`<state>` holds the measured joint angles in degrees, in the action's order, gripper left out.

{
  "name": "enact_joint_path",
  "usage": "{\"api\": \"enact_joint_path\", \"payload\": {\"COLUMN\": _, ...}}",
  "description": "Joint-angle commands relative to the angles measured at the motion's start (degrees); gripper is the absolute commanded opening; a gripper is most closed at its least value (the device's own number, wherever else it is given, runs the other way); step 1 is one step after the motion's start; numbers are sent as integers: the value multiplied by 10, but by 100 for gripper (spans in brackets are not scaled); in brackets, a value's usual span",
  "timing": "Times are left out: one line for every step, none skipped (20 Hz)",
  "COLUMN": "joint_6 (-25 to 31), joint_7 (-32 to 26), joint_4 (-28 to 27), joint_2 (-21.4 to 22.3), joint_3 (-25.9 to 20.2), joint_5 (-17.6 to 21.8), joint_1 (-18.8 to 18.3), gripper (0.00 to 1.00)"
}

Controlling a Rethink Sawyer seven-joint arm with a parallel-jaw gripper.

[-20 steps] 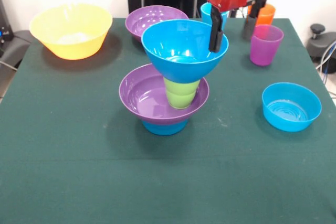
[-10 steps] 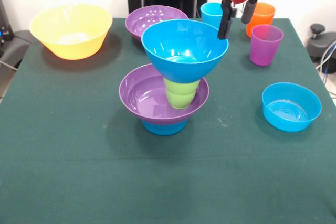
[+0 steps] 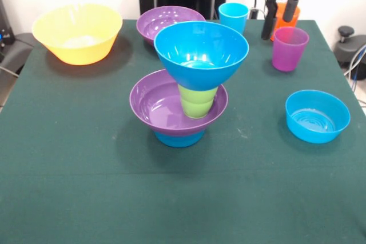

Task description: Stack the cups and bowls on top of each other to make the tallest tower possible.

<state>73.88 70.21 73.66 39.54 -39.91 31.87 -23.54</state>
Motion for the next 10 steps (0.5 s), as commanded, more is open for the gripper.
{"api": "enact_joint_path", "payload": {"joint_6": -64, "joint_7": -98, "joint_4": 115, "joint_2": 8, "joint_3": -20, "joint_5": 17, "joint_1": -8, "gripper": 100}}
{"api": "enact_joint_path", "payload": {"joint_6": -66, "joint_7": -92, "joint_4": 119, "joint_2": 8, "joint_3": -20, "joint_5": 16, "joint_1": -7, "gripper": 100}}
{"api": "enact_joint_path", "payload": {"joint_6": -67, "joint_7": -87, "joint_4": 126, "joint_2": 10, "joint_3": -19, "joint_5": 14, "joint_1": -7, "gripper": 100}}
{"api": "enact_joint_path", "payload": {"joint_6": -70, "joint_7": -81, "joint_4": 135, "joint_2": 13, "joint_3": -17, "joint_5": 13, "joint_1": -7, "gripper": 100}}
{"api": "enact_joint_path", "payload": {"joint_6": -70, "joint_7": -71, "joint_4": 142, "joint_2": 17, "joint_3": -12, "joint_5": 16, "joint_1": -4, "gripper": 100}}
{"api": "enact_joint_path", "payload": {"joint_6": -73, "joint_7": -59, "joint_4": 150, "joint_2": 20, "joint_3": -6, "joint_5": 18, "joint_1": -2, "gripper": 100}}
{"api": "enact_joint_path", "payload": {"joint_6": -71, "joint_7": -50, "joint_4": 156, "joint_2": 23, "joint_3": 0, "joint_5": 19, "joint_1": 1, "gripper": 100}}
{"api": "enact_joint_path", "payload": {"joint_6": -67, "joint_7": -38, "joint_4": 160, "joint_2": 24, "joint_3": 6, "joint_5": 18, "joint_1": 4, "gripper": 100}}
{"api": "enact_joint_path", "payload": {"joint_6": -64, "joint_7": -32, "joint_4": 163, "joint_2": 24, "joint_3": 8, "joint_5": 16, "joint_1": 4, "gripper": 100}}
{"api": "enact_joint_path", "payload": {"joint_6": -60, "joint_7": -23, "joint_4": 163, "joint_2": 23, "joint_3": 12, "joint_5": 17, "joint_1": 9, "gripper": 100}}
